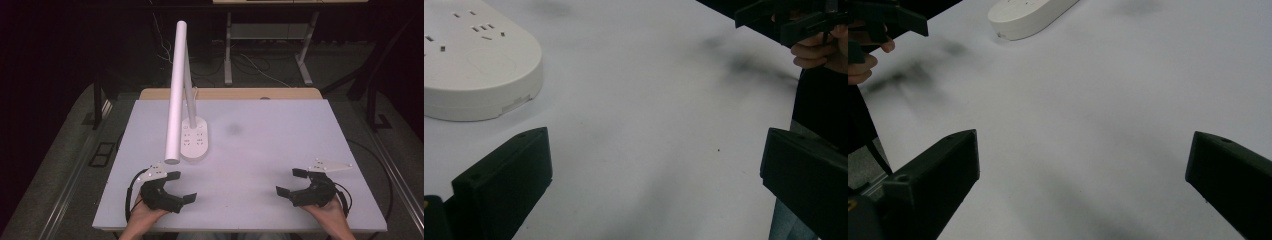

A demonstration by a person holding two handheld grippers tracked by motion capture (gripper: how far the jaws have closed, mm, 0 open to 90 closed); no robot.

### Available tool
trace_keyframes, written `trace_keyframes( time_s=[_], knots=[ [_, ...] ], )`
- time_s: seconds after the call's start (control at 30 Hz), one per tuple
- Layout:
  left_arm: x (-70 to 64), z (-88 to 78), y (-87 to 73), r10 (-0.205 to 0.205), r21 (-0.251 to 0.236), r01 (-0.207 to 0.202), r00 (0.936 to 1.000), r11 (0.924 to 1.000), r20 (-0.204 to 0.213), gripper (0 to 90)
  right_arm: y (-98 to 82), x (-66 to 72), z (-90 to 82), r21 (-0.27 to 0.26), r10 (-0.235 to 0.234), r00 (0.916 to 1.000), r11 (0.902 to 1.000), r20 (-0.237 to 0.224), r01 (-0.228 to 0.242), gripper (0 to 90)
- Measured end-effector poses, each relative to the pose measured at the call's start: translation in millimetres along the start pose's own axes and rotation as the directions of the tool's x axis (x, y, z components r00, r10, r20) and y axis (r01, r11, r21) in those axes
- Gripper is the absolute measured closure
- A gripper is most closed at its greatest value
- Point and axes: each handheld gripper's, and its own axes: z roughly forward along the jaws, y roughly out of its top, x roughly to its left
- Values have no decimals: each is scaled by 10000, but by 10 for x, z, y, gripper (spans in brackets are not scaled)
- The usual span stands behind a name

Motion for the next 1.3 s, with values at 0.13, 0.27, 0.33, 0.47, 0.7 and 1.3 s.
trace_keyframes(
  time_s=[0.13,0.27,0.33,0.47,0.7,1.3],
  knots=[
    [-2,2,-1,-9,18,9,10000,10000,15,0,-2,2,7,98,-53,10000,9999,-3,53,4],
    [-3,5,0,-1,40,1,10000,10000,42,0,-6,1,7,155,-47,10000,9999,30,47,4],
    [-4,5,-1,-10,37,10,10000,10000,54,0,-6,-8,1,103,-85,9999,9999,61,85,4],
    [-6,2,0,-16,39,15,9999,10000,102,0,-10,-11,-14,112,-13,10000,9999,80,12,4],
    [-31,27,6,109,208,-114,9996,9997,244,0,-14,-21,-18,214,-130,9998,9997,128,127,4],
    [-10,-24,103,46,408,-66,9987,9991,505,0,-23,-16,-7,432,-137,9999,9990,85,133,4]
  ],
)
